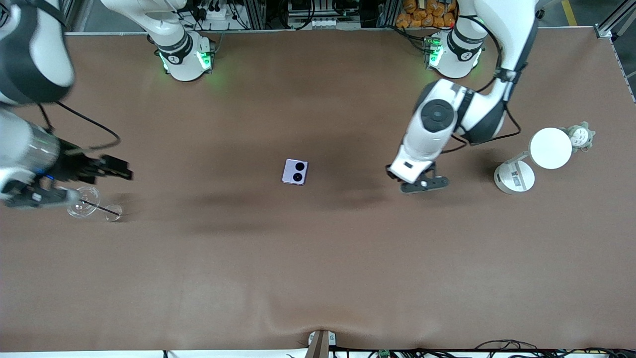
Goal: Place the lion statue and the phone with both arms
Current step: 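Carry the lion toward the white cup while the right gripper reaches the phone, then set the lion by the white cup while the right gripper grasps the phone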
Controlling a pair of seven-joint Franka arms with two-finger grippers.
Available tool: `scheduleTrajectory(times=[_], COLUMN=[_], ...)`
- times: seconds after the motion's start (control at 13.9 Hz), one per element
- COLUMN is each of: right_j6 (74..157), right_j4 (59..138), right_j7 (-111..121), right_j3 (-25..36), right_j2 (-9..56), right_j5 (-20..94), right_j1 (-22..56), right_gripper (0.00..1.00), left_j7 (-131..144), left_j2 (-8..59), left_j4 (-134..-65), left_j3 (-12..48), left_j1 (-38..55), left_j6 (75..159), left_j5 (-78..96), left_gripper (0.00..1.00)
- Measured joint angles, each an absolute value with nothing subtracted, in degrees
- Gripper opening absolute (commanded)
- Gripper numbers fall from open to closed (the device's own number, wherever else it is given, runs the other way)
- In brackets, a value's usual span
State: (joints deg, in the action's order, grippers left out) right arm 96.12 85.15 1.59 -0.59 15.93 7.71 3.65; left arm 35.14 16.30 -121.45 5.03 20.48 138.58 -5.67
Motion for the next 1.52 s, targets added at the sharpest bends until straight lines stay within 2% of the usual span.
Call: scheduleTrajectory(times=[0.36, 0.72, 1.08, 1.52], right_j6=[105.41, 106.07, 107.4, 123.74], right_j4=[85.25, 85.21, 85.52, 93.44], right_j7=[-3.61, -14.17, -30.83, -42.89], right_j3=[-0.67, -0.92, -0.93, -0.89], right_j2=[24.25, 28.94, 33.17, 36.55], right_j5=[8.71, 8.83, 8.8, 8.8], right_j1=[8.73, 16.07, 27.34, 35.07], right_gripper=[1.0, 1.0, 1.0, 1.0], left_j7=[19.35, 4.65, 1.23, -2.13], left_j2=[13.69, 12.3, 12.41, 14.4], left_j4=[-129.63, -136.59, -138.36, -138.78], left_j3=[5.08, 5.12, 5.4, 5.37], left_j1=[10.06, 0.99, -0.63, -4.3], left_j6=[143.68, 150.08, 151.91, 154.3], left_j5=[-5.7, -5.7, -5.7, -5.7], left_gripper=[0.0, 0.0, 0.0, 0.0])
